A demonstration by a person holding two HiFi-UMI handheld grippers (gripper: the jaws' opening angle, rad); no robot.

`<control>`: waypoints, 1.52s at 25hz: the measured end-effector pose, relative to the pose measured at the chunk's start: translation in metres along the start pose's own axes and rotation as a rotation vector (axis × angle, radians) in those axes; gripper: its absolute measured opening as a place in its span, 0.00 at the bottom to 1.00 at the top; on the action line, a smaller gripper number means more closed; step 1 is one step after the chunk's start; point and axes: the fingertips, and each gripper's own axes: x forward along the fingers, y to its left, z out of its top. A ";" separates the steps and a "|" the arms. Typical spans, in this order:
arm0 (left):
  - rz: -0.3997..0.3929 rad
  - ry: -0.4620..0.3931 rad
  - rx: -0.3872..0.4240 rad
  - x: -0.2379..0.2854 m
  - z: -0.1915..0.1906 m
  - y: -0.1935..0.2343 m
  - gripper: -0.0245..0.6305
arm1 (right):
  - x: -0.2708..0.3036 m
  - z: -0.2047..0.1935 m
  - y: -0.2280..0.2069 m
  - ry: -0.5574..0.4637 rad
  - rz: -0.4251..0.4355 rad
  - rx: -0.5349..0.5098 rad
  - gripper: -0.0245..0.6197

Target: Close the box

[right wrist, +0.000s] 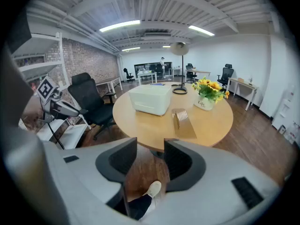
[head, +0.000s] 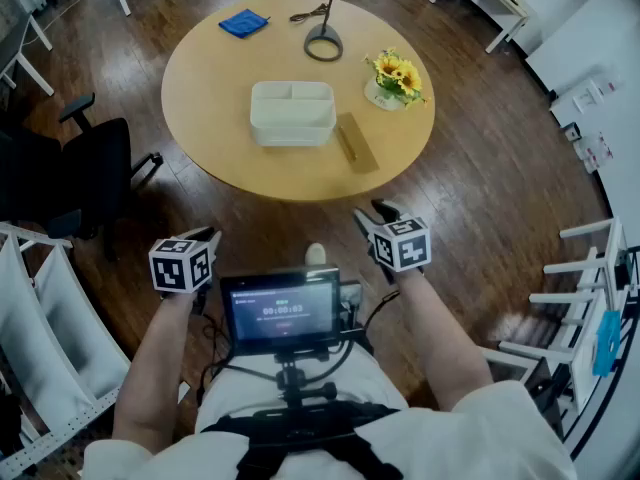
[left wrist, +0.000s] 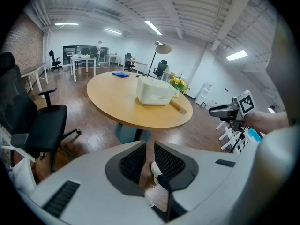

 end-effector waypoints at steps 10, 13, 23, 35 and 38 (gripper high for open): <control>0.114 0.030 -0.077 0.055 0.058 0.014 0.14 | 0.132 0.047 -0.102 0.151 0.016 -0.051 0.30; 0.138 0.050 -0.104 0.068 0.065 0.005 0.14 | 0.165 0.047 -0.116 0.209 0.030 -0.086 0.26; 0.140 0.072 -0.101 0.091 0.079 0.003 0.14 | 0.188 0.038 -0.135 0.270 -0.004 -0.120 0.05; 0.049 0.069 -0.018 0.102 0.100 0.018 0.14 | 0.113 0.117 -0.161 0.059 -0.009 -0.224 0.05; 0.032 0.069 0.005 0.106 0.104 0.024 0.14 | 0.094 0.160 -0.141 -0.002 0.084 -0.374 0.05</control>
